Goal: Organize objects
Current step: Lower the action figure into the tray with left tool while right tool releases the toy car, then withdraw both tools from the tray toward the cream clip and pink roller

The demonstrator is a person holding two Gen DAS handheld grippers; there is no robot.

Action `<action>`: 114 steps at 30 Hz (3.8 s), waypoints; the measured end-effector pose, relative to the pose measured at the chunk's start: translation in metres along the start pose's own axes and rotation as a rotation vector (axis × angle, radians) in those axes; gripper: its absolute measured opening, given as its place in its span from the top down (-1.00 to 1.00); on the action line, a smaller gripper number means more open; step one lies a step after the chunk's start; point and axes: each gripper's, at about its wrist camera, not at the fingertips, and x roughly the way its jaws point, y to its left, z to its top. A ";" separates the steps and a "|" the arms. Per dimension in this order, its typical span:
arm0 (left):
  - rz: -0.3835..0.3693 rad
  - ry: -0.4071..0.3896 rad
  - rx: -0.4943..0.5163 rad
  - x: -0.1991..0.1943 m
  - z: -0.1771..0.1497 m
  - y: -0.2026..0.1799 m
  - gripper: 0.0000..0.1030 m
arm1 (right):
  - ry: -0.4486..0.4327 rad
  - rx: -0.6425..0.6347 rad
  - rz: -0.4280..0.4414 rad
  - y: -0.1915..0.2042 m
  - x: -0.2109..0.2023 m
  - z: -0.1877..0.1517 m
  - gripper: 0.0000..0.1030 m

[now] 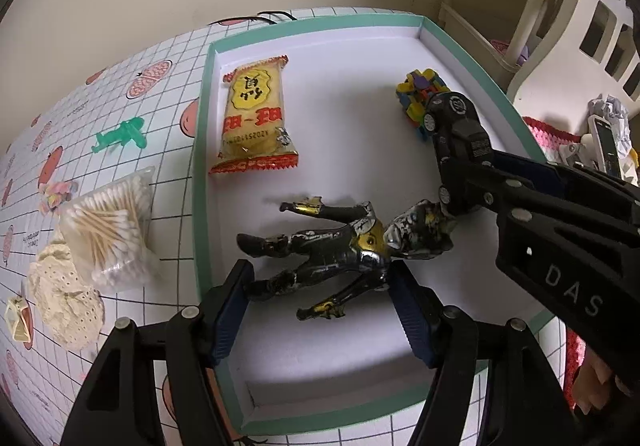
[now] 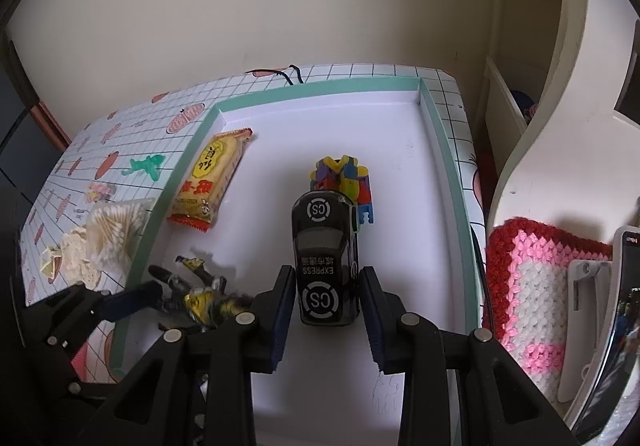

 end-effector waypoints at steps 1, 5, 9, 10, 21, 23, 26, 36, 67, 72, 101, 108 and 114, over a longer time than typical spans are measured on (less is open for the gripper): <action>-0.002 0.000 0.004 -0.001 0.000 -0.001 -0.36 | -0.002 0.002 0.002 0.000 -0.001 0.001 0.30; -0.014 0.001 -0.001 -0.003 -0.002 -0.001 -0.37 | -0.014 0.001 0.000 0.000 -0.004 0.003 0.17; -0.022 -0.002 -0.005 -0.008 -0.004 0.000 -0.37 | -0.029 0.010 0.005 -0.001 -0.009 0.004 0.15; -0.025 -0.003 -0.005 -0.010 -0.005 0.000 -0.37 | -0.032 0.012 0.007 -0.001 -0.010 0.005 0.15; -0.081 -0.046 -0.025 -0.038 -0.005 0.014 -0.38 | -0.085 0.016 0.014 0.002 -0.030 0.011 0.15; -0.082 -0.068 -0.038 -0.044 -0.003 0.018 -0.38 | -0.087 0.015 0.012 0.003 -0.031 0.011 0.15; -0.060 -0.111 -0.077 -0.051 0.000 0.028 -0.38 | -0.080 0.012 0.010 0.005 -0.029 0.011 0.15; 0.011 -0.125 -0.213 -0.042 0.001 0.063 -0.65 | -0.068 -0.004 0.001 0.011 -0.024 0.009 -0.22; 0.062 -0.188 -0.283 -0.045 -0.002 0.084 -1.00 | -0.097 -0.006 0.011 0.014 -0.026 0.011 -1.00; 0.061 -0.188 -0.282 -0.045 -0.001 0.084 -1.00 | -0.093 0.001 0.011 0.012 -0.025 0.011 -1.00; -0.008 -0.298 -0.326 -0.145 -0.030 0.181 -1.00 | -0.172 -0.131 0.072 0.108 -0.071 0.029 -1.00; 0.033 -0.313 -0.417 -0.160 -0.053 0.233 -1.00 | -0.161 -0.176 0.128 0.151 -0.070 0.031 -1.00; 0.050 -0.291 -0.477 -0.156 -0.065 0.270 -1.00 | -0.106 -0.200 0.179 0.186 -0.055 0.025 -1.00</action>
